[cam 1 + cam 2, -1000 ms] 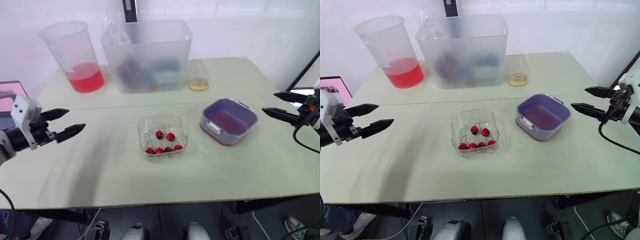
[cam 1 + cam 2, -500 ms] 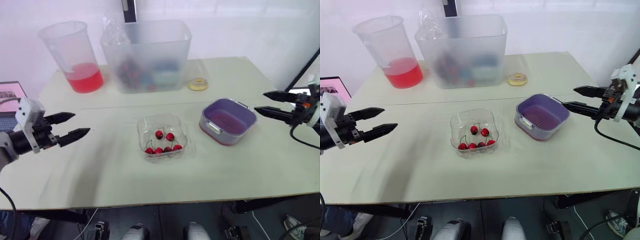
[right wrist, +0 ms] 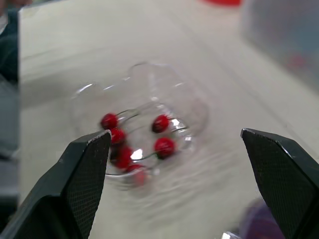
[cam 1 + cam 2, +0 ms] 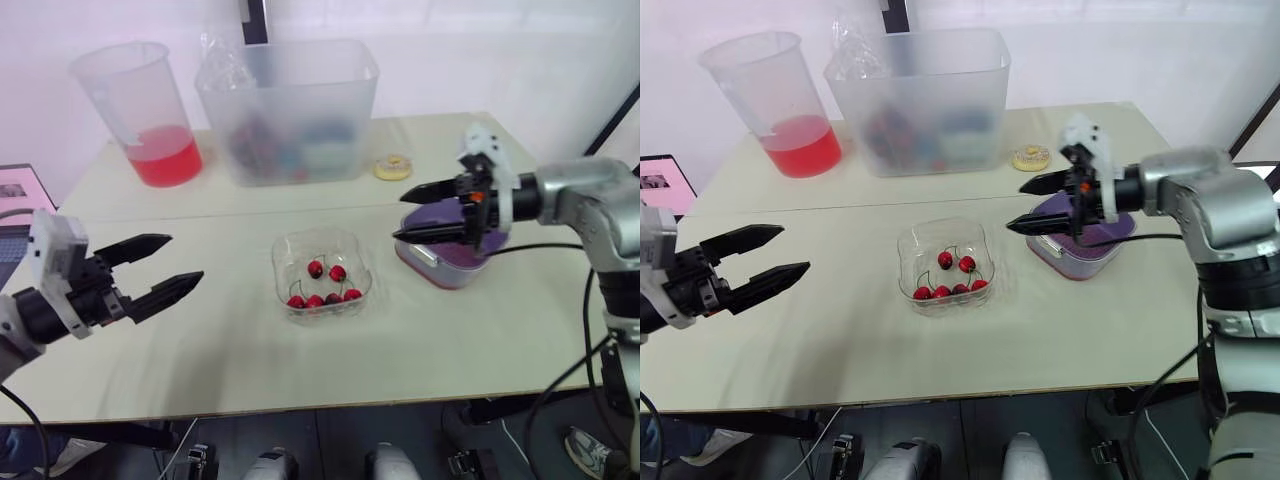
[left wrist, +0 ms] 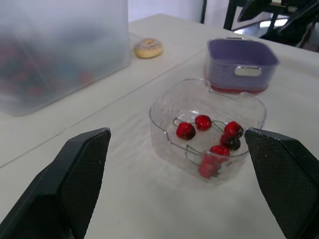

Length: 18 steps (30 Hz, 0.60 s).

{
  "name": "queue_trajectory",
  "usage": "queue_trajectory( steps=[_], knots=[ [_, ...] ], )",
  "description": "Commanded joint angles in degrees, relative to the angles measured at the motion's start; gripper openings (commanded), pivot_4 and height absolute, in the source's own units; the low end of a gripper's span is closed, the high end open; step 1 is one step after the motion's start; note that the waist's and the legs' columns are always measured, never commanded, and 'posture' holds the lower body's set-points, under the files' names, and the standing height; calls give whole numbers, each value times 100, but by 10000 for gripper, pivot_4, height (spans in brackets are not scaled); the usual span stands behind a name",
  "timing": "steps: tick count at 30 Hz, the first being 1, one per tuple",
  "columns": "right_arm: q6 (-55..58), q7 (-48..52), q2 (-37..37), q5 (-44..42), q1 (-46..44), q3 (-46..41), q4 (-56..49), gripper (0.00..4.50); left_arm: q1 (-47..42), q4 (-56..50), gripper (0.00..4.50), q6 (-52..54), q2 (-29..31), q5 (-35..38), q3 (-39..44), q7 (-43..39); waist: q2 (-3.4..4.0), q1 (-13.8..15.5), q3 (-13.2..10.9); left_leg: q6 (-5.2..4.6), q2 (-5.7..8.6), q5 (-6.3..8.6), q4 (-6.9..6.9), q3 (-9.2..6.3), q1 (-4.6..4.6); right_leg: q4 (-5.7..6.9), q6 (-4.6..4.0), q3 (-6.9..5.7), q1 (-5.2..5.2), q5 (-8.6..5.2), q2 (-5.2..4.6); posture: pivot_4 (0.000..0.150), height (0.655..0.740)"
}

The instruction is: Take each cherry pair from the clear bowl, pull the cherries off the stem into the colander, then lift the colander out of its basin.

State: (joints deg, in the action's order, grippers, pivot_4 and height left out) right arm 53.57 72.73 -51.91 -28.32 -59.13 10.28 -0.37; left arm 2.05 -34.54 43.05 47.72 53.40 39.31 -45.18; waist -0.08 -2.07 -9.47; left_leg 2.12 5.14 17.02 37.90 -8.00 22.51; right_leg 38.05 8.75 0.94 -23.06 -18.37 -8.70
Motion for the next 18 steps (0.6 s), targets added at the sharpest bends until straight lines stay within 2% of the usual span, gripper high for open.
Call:
queue_trajectory(
  steps=[1,6,8,11,15,18],
  knots=[
    [510,67,331,140,-648,656,-178,44776,140,-377,45000,-195,-189,54,122,340,-1,-8,0,0,1,0,1,2,0,-1,0,1,1,0,-1,1500,7400],
    [1150,-89,981,307,-1278,1480,-280,44776,387,-475,45000,-425,-454,-122,-41,579,-2,-27,1,1,-2,1,-1,1,1,3,-1,2,-8,0,2,1500,7400],
    [1540,-554,1452,664,-1606,2091,-310,44776,705,-261,45000,-746,-693,-405,-137,416,0,-31,2,5,1,3,0,-1,5,2,-1,3,-10,0,0,1500,7400],
    [1722,-921,1814,972,-1752,2561,-328,44776,791,-255,45000,-907,-950,-226,-116,455,-11,-43,7,8,0,4,1,-1,5,6,-1,6,-17,1,2,1500,7400],
    [1626,-1225,1950,1454,-1803,3086,76,44776,847,-438,45000,-960,-936,-145,-229,401,-18,9,10,13,5,5,9,-8,9,6,-2,3,-16,1,0,1500,7400],
    [1658,-1316,2158,1562,-1904,3145,478,44776,943,-586,45000,-955,-907,60,-247,325,-18,0,10,12,10,5,12,-8,11,5,-6,7,-14,3,-2,1500,7400]
  ],
)
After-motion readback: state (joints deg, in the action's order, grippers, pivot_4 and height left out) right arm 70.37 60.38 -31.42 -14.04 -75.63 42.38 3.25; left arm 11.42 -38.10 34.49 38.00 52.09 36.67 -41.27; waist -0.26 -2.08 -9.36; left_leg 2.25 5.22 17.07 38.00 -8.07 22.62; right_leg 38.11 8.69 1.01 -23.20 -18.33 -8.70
